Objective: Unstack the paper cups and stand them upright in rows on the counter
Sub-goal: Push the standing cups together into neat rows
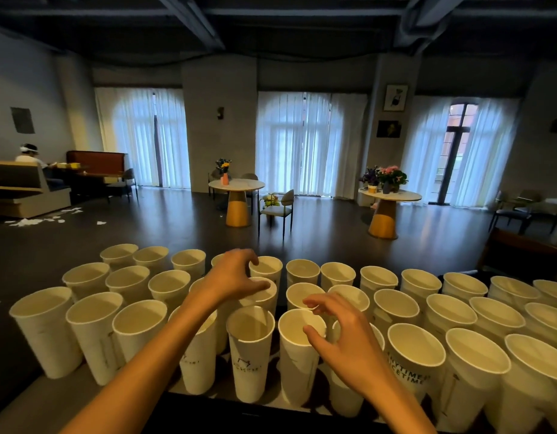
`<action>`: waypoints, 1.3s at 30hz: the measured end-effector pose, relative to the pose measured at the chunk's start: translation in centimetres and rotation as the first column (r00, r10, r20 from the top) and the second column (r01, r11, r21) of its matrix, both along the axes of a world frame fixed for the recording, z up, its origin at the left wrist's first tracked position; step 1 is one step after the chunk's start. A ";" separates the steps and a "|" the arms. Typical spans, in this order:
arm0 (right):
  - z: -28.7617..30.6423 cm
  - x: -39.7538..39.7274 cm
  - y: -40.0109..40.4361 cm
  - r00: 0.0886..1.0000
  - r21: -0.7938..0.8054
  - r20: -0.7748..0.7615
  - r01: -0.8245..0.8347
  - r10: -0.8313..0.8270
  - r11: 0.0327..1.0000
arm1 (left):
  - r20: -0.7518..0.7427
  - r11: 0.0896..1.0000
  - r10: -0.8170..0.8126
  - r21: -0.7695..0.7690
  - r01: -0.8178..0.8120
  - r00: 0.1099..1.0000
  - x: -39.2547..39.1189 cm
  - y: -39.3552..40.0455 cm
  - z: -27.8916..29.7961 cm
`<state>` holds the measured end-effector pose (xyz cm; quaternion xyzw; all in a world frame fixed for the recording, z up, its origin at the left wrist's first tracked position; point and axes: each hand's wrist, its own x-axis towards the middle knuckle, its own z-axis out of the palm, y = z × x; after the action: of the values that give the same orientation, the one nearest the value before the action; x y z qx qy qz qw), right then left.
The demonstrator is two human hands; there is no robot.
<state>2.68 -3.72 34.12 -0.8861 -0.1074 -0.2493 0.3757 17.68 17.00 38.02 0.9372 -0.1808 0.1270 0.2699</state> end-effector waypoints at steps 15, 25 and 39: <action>-4.3 -2.2 8.1 0.933 0.104 -0.352 -0.040 0.074 0.994 | 0.269 0.881 0.086 -0.471 0.053 0.959 -11.0 7.1 -2.5; -14.5 1.8 10.8 0.665 -0.048 -0.713 0.267 -0.220 0.963 | 0.168 0.755 0.270 -0.648 -0.100 0.948 -14.3 10.5 -10.0; -16.5 4.8 12.8 0.721 0.082 -0.642 0.403 -0.261 0.911 | -0.312 0.927 0.253 -0.193 -0.321 0.916 -10.0 12.1 -19.1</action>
<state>7.45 9.08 17.60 -0.8764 0.2108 -0.0193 0.4326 7.68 29.06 18.95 0.9223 0.0165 0.0520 0.3826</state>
